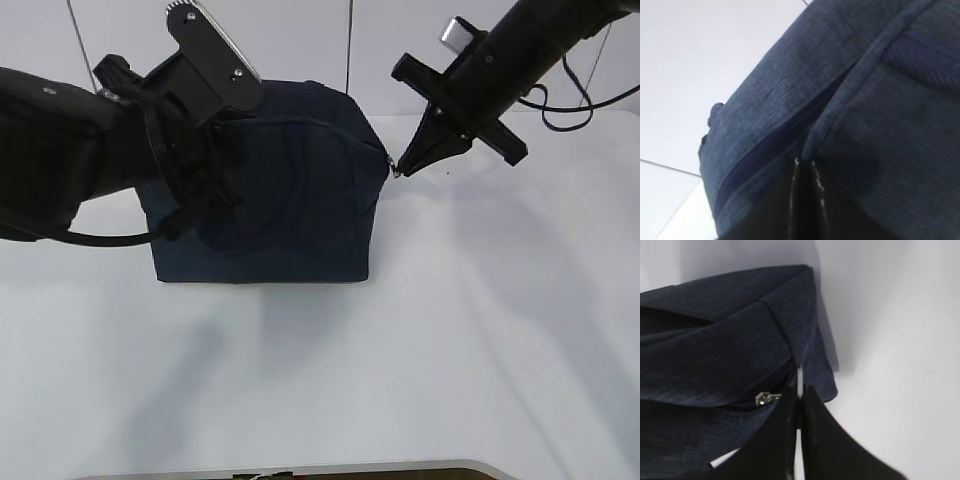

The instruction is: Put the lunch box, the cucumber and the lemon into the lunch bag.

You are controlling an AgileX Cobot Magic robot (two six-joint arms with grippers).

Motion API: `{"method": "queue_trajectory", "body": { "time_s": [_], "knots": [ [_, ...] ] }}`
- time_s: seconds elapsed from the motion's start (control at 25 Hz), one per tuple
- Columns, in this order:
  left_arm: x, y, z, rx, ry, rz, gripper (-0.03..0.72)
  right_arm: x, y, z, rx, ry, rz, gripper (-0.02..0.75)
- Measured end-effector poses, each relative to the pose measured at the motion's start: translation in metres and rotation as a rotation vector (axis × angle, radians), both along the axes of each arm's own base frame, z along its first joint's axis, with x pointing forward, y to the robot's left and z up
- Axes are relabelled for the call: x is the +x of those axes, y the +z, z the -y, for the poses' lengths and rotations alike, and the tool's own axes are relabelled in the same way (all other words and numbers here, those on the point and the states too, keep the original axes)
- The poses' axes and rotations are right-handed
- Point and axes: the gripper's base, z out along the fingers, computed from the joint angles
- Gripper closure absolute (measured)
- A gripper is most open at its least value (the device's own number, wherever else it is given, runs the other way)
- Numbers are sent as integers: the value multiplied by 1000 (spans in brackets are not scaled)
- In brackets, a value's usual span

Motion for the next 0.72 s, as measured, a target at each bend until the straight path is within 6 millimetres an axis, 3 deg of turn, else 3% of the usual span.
{"method": "queue_trajectory", "body": {
  "time_s": [0.48, 0.72],
  "knots": [
    [1, 0, -5, 3, 57, -2, 698, 5, -11, -3, 24, 54, 19, 733],
    [1, 0, -6, 3, 72, -3, 698, 11, -33, -7, 54, 54, -31, 733]
  ]
}}
